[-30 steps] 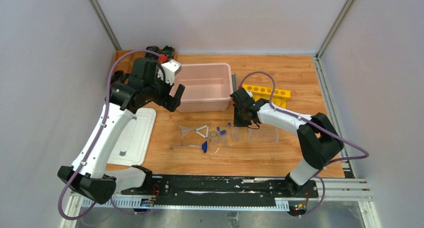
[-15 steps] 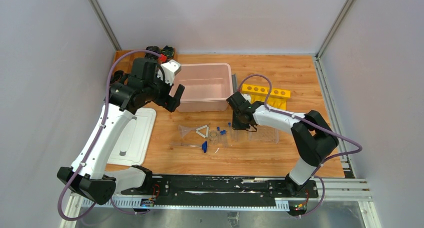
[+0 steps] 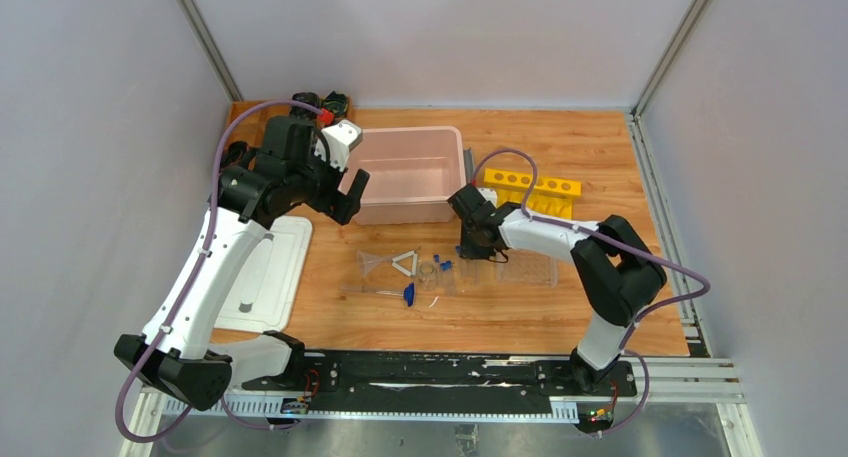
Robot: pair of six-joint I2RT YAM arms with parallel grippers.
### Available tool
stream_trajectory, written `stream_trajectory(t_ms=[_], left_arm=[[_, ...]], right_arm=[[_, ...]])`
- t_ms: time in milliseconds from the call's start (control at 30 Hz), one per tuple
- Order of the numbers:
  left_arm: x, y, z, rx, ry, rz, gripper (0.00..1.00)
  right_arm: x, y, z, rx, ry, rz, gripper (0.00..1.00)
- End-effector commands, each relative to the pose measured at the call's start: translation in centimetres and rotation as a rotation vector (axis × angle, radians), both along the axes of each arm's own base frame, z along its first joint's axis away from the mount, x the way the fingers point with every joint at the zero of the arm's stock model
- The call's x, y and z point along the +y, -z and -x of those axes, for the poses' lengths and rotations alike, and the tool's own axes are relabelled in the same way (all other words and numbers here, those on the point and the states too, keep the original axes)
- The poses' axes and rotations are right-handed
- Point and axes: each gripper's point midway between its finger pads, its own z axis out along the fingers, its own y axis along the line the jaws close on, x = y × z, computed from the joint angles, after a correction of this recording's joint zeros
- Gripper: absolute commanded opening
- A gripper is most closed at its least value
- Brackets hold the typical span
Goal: Organize the chemistry lab equipment
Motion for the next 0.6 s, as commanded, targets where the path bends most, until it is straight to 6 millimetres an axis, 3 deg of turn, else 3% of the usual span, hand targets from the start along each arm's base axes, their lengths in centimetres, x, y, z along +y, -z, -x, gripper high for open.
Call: stream_trajectory(t_ms=[0, 167, 300, 400, 567], left_arm=[[0.3, -1.0, 0.2, -0.033, 0.002, 0.006, 1.00], [0.2, -1.1, 0.2, -0.032, 0.007, 0.010, 1.00], [0.1, -1.2, 0.2, -0.032, 0.008, 0.016, 1.00], [-0.1, -1.2, 0.4, -0.029, 0.014, 0.027, 1.00], [-0.9, -1.0, 0.7, 0.001, 0.029, 0.071, 1.00]], right_arm=[[-0.7, 1.5, 0.6, 0.027, 0.013, 0.080, 0.25], [-0.8, 1.2, 0.2, 0.011, 0.012, 0.107, 0.21], [-0.6, -0.3, -0.2, -0.019, 0.010, 0.094, 0.02], [-0.1, -3.3, -0.8, -0.076, 0.006, 0.045, 0.00], [0.5, -10.2, -1.1, -0.217, -0.001, -0.084, 0.00]])
